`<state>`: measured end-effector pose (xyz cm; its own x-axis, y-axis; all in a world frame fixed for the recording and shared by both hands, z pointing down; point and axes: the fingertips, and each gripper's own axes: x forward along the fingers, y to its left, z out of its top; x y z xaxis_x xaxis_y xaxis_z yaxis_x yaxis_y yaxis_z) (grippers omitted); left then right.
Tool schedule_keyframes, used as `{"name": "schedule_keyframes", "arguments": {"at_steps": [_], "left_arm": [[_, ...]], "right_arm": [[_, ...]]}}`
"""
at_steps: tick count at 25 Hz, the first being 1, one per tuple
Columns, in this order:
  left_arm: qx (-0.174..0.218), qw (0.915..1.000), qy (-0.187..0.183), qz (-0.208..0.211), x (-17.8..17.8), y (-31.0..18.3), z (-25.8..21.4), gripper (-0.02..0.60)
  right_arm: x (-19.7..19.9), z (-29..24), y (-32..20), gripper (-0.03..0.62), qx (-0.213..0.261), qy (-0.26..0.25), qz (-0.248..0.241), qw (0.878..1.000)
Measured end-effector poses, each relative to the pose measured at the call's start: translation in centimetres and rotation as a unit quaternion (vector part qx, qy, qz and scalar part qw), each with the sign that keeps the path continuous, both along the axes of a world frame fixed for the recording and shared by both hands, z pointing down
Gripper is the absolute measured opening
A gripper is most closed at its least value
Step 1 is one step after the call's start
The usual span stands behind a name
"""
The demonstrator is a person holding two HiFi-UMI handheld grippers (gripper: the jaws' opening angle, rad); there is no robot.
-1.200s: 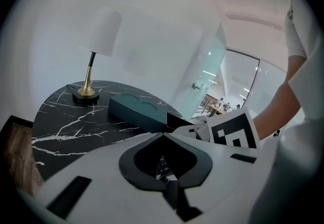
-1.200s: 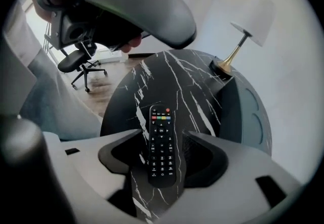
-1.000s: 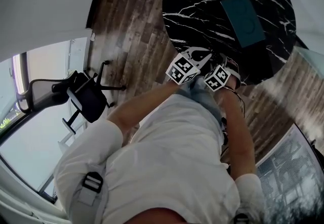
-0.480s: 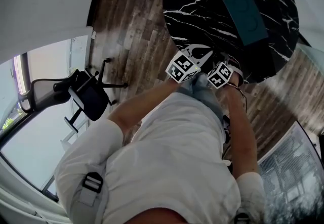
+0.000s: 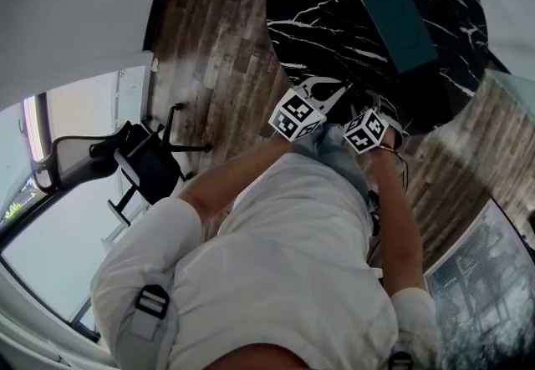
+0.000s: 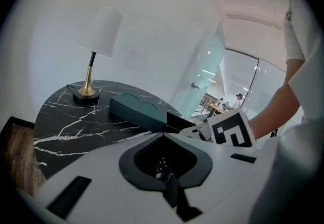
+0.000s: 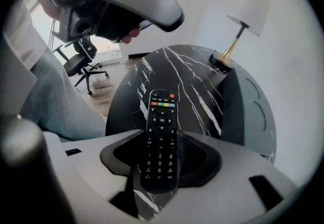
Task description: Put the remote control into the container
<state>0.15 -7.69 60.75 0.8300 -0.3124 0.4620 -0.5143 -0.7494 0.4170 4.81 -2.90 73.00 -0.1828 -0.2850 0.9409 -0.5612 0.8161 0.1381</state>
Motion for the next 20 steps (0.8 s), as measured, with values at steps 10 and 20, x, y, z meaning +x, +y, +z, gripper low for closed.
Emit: {"name": "schedule_keyframes", "arguments": {"at_steps": [10,20], "left_arm": [[0.047,0.9983,0.034,0.011,1.7,1.2,-5.6,0.002],[0.053,0.9969,0.041,0.040,5.1,1.7,-6.4,0.002]], "right_arm": [[1.9,-8.9,-0.1,0.205,0.082,-0.028,0.054,0.995],[4.7,-9.8,0.6,0.204,0.096,-0.019,0.085,0.992]]}}
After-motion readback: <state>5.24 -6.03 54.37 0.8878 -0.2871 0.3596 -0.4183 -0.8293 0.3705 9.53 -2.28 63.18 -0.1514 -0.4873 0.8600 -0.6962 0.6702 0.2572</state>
